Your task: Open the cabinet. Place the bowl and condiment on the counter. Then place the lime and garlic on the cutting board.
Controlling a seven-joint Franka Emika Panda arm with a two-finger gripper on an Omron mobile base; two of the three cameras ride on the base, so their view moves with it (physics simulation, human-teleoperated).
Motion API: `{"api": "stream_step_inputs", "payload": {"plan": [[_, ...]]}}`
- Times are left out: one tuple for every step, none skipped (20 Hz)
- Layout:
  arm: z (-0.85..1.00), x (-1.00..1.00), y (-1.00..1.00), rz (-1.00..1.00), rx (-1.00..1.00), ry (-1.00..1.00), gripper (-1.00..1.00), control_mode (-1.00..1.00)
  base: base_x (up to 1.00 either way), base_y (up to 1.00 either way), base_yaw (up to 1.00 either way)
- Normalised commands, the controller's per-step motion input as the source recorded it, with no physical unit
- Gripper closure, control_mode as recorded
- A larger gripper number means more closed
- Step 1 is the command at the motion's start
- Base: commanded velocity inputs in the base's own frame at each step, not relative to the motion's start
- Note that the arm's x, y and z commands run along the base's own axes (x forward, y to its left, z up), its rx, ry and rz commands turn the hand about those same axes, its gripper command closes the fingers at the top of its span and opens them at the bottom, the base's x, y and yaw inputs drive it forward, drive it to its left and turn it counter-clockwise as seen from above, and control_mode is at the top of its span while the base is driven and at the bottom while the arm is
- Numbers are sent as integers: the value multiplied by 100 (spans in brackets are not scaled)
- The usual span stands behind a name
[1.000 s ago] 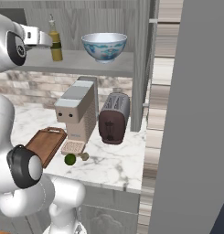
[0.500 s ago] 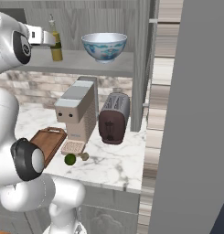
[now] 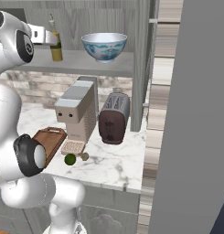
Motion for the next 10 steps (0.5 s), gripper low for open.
{"api": "stream_step_inputs", "payload": {"plan": [[0, 14, 0, 0, 2, 0, -100, -100, 0, 0, 0], [0, 17, 0, 0, 2, 1, -100, -100, 0, 0, 0], [0, 16, 0, -1, 2, 0, -100, -100, 0, 0, 0], [0, 18, 0, -1, 2, 0, -100, -100, 0, 0, 0], [0, 16, 0, -1, 2, 0, -100, -100, 0, 0, 0], [0, 19, 3, -2, 1, 0, -100, -100, 0, 0, 0], [0, 16, 1, -3, 1, 0, -100, -100, 0, 0, 0], [0, 16, 6, -3, 0, 0, -100, -100, 0, 0, 0], [0, 16, 4, -3, 1, 0, -100, -100, 0, 0, 0], [0, 21, 9, -4, 0, 0, -100, -100, 0, 0, 0]]}}
